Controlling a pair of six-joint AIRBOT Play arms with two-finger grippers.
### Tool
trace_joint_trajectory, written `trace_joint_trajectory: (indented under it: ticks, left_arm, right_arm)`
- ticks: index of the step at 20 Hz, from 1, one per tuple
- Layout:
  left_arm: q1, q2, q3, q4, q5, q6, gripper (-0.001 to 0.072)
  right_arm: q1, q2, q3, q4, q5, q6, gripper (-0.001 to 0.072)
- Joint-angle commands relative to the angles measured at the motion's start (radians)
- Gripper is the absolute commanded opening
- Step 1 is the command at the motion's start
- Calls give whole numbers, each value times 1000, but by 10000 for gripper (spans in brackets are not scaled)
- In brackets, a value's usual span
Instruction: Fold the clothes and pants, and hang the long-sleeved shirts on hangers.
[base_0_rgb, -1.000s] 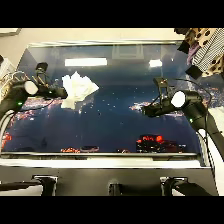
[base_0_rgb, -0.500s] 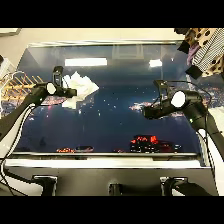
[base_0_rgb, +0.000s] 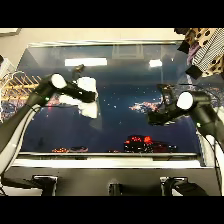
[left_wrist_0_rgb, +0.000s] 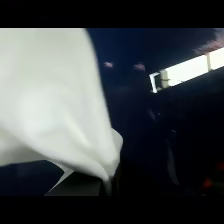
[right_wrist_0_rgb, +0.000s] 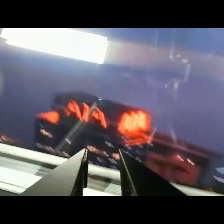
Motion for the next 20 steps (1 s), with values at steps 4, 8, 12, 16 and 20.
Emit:
trace_joint_trajectory:
  ticks: [4, 8, 12, 16, 20]
  left_arm:
    - [-362, -38, 2, -75, 100, -235, 14]
    - [-470, -153, 3, -76, 199, -313, 15]
    - [-458, -176, 6, -82, 179, -304, 395]
    - [-323, -42, 5, -31, 13, -196, 549]
    - [-142, 142, 5, 214, -175, -197, 548]
  right_arm:
    - [1, 249, 1, -154, 210, 33, 253]
    - [1, 385, 1, -187, 244, 49, 253]
    - [1, 444, 1, -187, 240, 87, 264]
    - [1, 443, 0, -148, 195, 219, 465]
    - [1, 371, 1, 179, 75, 400, 464]
